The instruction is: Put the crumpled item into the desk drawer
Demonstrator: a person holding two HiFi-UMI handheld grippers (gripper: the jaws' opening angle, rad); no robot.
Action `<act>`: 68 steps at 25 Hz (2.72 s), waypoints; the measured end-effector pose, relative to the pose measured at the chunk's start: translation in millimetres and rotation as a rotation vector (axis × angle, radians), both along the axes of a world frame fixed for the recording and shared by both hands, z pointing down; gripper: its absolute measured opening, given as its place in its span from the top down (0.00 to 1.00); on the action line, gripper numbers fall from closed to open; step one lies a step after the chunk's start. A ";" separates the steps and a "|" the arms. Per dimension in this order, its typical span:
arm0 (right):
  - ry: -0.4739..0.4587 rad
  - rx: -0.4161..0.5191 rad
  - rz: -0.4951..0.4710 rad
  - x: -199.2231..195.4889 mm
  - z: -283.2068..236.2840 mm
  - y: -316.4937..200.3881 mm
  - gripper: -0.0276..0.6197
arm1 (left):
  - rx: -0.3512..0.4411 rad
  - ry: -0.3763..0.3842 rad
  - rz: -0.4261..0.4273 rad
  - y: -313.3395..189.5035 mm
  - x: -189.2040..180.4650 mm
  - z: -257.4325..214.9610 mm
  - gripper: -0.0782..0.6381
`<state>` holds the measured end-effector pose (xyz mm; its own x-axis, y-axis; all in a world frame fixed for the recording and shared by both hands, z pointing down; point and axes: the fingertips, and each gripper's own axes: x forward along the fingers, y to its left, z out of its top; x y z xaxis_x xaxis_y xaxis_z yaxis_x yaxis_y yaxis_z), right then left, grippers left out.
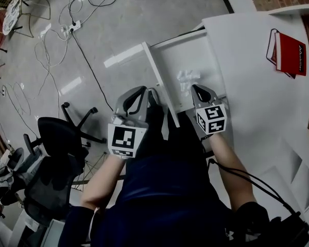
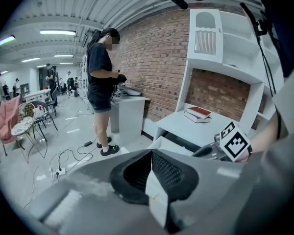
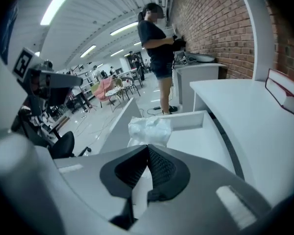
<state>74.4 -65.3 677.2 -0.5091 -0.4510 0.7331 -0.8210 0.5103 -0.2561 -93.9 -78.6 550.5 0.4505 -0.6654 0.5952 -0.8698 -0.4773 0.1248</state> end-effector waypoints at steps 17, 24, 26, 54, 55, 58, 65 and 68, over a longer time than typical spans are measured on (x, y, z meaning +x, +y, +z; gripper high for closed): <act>0.308 -0.222 -0.404 -24.9 108.3 34.9 0.95 | -0.065 -0.001 -0.120 5.1 -37.8 24.6 0.88; 0.346 -0.262 -0.414 -26.8 127.3 32.4 0.95 | -0.091 0.002 -0.149 7.1 -49.7 31.8 0.88; 0.359 -0.272 -0.422 -27.6 132.9 32.4 0.95 | -0.103 0.003 -0.152 8.5 -50.8 35.0 0.88; 0.256 -0.135 -0.269 -27.1 71.0 1.4 0.82 | -0.030 0.025 -0.057 -15.6 -18.8 4.5 0.88; 0.234 -0.108 -0.252 -28.6 59.5 -4.9 0.82 | -0.015 0.026 -0.046 -19.5 -15.6 -0.3 0.88; 0.167 -0.036 -0.199 -30.7 19.1 -20.3 0.85 | 0.028 0.029 -0.021 -26.6 -5.6 -16.7 0.88; 0.081 0.169 -0.111 -16.0 -78.8 -43.4 0.92 | 0.089 0.037 0.013 -23.3 14.3 -46.1 0.88; 0.075 0.239 -0.104 -10.5 -111.5 -44.4 0.94 | 0.104 0.047 0.013 -19.1 18.8 -57.5 0.88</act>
<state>63.9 -109.8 565.7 -0.5100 -0.5639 0.6495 -0.7731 0.6315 -0.0588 -75.1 -97.6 493.0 0.4851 -0.7167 0.5010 -0.8580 -0.5007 0.1145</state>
